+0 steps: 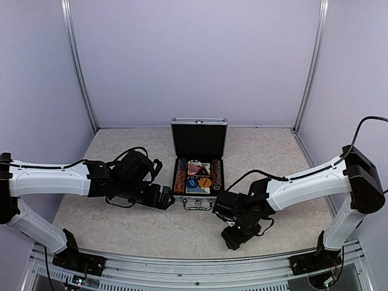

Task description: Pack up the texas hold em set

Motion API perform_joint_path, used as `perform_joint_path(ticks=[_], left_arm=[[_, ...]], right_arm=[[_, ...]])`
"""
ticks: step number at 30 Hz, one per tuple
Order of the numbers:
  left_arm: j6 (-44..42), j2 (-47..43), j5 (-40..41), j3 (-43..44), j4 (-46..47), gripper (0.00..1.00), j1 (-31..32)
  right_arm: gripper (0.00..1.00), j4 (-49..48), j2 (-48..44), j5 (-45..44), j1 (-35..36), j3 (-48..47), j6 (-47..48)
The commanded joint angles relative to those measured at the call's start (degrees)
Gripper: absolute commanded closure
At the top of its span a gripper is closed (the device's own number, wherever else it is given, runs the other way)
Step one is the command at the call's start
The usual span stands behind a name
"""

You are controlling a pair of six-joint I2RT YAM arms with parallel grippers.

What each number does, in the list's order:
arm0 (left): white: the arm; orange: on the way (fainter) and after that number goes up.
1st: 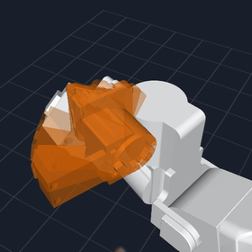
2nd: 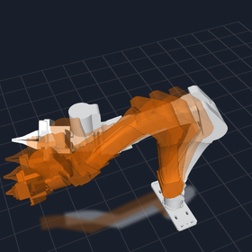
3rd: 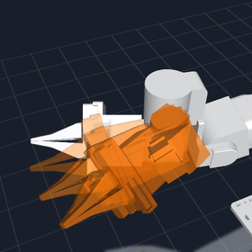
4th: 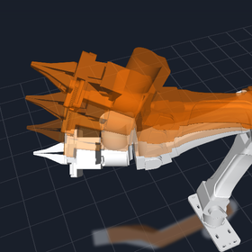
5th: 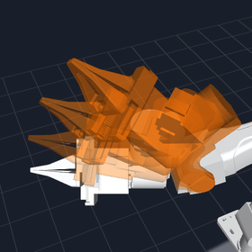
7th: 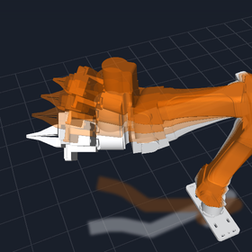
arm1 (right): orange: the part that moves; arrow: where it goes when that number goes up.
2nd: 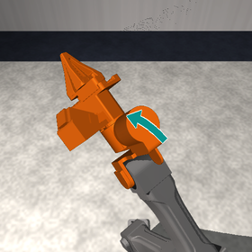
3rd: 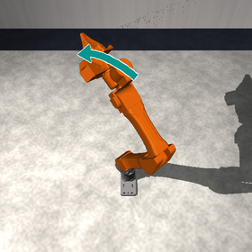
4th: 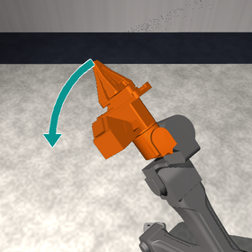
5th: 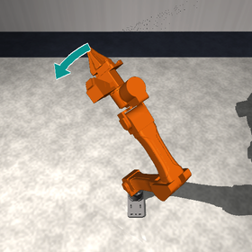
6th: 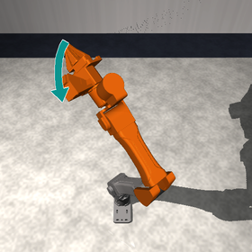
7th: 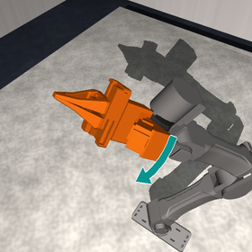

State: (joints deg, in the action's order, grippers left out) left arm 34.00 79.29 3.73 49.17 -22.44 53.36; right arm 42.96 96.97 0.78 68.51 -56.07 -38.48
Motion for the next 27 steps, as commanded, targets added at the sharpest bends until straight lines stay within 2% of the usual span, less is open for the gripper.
perform_joint_path(ticks=[1,18,24,27], left_arm=[[0.4,0.2,0.6,1.2,-0.4,0.01,-0.4],[0.3,-0.1,1.3,0.7,-0.7,0.01,-0.5],[0.3,-0.3,1.3,0.3,-0.8,0.01,-0.7],[0.3,-0.6,1.3,0.4,-0.8,0.01,-0.8]], right_arm=[[0.4,-0.3,2.0,-0.3,0.6,1.0,0.2],[0.57,0.1,2.7,0.3,1.9,0.3,0.0],[0.69,-0.2,3.3,0.6,2.3,0.1,0.0],[0.79,-0.1,3.4,0.7,2.5,0.1,0.0]])
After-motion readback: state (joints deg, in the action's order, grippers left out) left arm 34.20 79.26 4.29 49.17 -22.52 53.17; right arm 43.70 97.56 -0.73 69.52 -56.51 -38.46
